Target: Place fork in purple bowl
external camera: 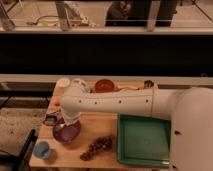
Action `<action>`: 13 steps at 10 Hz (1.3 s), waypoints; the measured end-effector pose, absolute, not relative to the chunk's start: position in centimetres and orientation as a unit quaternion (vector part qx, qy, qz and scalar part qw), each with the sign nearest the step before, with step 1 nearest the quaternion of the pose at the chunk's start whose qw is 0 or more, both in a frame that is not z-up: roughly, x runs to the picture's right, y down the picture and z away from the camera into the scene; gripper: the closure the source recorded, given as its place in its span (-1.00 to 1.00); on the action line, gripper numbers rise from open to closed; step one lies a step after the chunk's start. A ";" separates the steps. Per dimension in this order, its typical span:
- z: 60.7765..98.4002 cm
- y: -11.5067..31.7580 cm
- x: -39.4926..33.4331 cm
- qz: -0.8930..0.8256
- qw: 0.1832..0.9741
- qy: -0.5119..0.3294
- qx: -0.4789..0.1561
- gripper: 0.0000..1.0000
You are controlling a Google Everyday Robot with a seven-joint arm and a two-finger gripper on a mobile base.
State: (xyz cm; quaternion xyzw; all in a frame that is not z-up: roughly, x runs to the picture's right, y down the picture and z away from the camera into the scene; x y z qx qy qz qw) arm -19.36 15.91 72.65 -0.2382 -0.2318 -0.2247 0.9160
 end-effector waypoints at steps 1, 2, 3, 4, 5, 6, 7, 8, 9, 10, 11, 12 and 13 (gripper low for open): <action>72.4 16.0 -19.9 -0.222 0.916 -0.233 -0.238 0.60; 72.4 16.0 -20.1 -0.221 0.917 -0.234 -0.237 0.45; 72.6 15.9 -20.1 -0.221 0.917 -0.234 -0.235 0.24; 72.7 16.0 -19.8 -0.220 0.917 -0.234 -0.235 0.01; 72.8 15.9 -19.6 -0.218 0.918 -0.234 -0.234 -0.17; 73.0 15.9 -19.4 -0.218 0.918 -0.233 -0.235 -0.36; 73.1 16.0 -19.3 -0.216 0.919 -0.231 -0.235 -0.53; 73.2 16.0 -19.2 -0.215 0.920 -0.229 -0.236 -0.60; 73.4 16.0 -19.0 -0.214 0.921 -0.226 -0.237 -0.60; 73.6 15.9 -18.9 -0.212 0.921 -0.224 -0.237 -0.60; 73.7 16.0 -18.9 -0.209 0.922 -0.223 -0.238 -0.60; 73.7 16.0 -19.0 -0.206 0.923 -0.224 -0.237 -0.60; 73.5 15.7 -19.0 -0.203 0.923 -0.227 -0.234 -0.60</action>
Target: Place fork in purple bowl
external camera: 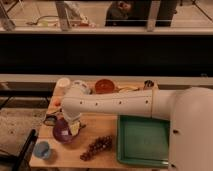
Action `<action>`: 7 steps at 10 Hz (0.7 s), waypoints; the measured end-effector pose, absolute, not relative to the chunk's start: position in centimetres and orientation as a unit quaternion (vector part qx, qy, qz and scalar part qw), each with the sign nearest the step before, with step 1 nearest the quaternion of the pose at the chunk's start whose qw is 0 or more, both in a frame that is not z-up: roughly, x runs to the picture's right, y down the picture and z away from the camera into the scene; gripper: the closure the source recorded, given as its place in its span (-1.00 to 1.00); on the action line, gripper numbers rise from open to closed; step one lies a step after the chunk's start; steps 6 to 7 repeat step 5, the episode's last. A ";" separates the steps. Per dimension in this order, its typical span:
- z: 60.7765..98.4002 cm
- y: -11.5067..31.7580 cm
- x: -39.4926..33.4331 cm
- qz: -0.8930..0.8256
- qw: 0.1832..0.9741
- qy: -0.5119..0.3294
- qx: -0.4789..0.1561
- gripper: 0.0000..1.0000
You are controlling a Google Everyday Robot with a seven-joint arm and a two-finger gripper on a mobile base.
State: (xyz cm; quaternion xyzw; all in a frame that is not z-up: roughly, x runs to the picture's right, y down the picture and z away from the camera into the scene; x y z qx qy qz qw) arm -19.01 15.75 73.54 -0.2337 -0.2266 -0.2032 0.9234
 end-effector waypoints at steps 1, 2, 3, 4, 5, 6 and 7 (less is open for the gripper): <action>73.3 15.4 -18.8 -0.198 0.926 -0.228 -0.227 -0.60; 72.9 15.1 -18.7 -0.192 0.928 -0.229 -0.222 -0.60; 72.6 14.7 -18.6 -0.186 0.930 -0.230 -0.218 -0.60; 72.2 14.2 -18.2 -0.178 0.933 -0.229 -0.211 -0.60; 71.7 13.7 -18.2 -0.175 0.935 -0.232 -0.203 -0.60; 71.7 13.7 -18.2 -0.175 0.935 -0.232 -0.203 -0.60; 71.7 13.7 -18.2 -0.175 0.935 -0.232 -0.203 -0.60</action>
